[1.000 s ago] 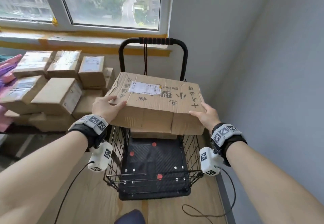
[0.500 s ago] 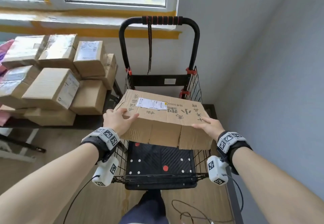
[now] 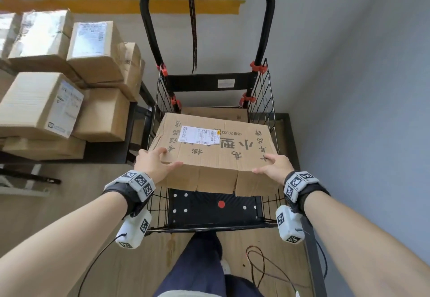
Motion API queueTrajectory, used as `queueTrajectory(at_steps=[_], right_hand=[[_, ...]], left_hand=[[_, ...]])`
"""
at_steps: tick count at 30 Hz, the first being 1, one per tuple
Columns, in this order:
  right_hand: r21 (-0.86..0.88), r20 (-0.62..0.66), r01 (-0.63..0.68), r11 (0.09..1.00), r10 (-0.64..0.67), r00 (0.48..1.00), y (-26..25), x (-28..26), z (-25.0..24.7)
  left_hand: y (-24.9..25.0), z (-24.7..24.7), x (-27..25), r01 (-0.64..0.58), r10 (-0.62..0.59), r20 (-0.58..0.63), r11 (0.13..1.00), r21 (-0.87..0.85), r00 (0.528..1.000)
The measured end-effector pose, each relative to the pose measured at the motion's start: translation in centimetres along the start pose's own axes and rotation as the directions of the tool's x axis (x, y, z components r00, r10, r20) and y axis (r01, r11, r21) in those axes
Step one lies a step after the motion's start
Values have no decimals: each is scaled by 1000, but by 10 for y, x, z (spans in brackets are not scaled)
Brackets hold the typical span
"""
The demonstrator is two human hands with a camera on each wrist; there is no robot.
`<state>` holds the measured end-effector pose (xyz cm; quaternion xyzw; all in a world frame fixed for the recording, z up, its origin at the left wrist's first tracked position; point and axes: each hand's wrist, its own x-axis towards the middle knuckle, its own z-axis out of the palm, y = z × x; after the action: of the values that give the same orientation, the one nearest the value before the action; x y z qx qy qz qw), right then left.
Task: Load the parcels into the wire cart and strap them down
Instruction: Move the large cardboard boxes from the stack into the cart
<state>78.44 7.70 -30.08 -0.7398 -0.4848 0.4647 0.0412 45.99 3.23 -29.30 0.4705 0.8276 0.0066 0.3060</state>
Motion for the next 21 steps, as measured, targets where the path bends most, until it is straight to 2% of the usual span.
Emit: queueTrajectory(at_steps=[7, 15, 17, 21], right_hand=[[-143, 23, -9, 990, 12, 1000, 8, 3, 8], [-280, 60, -38, 959, 57, 997, 11, 3, 20], [-307, 65, -52, 950, 75, 995, 10, 6, 25], [-349, 120, -81, 933, 130, 984, 12, 21, 40]], left_hand=[[-9, 9, 1, -9, 8, 48, 999, 36, 999], [-28, 32, 2, 49, -53, 154, 998, 27, 987], [-30, 42, 12, 56, -66, 205, 997, 55, 977], [-41, 64, 36, 95, -139, 346, 985, 143, 928]])
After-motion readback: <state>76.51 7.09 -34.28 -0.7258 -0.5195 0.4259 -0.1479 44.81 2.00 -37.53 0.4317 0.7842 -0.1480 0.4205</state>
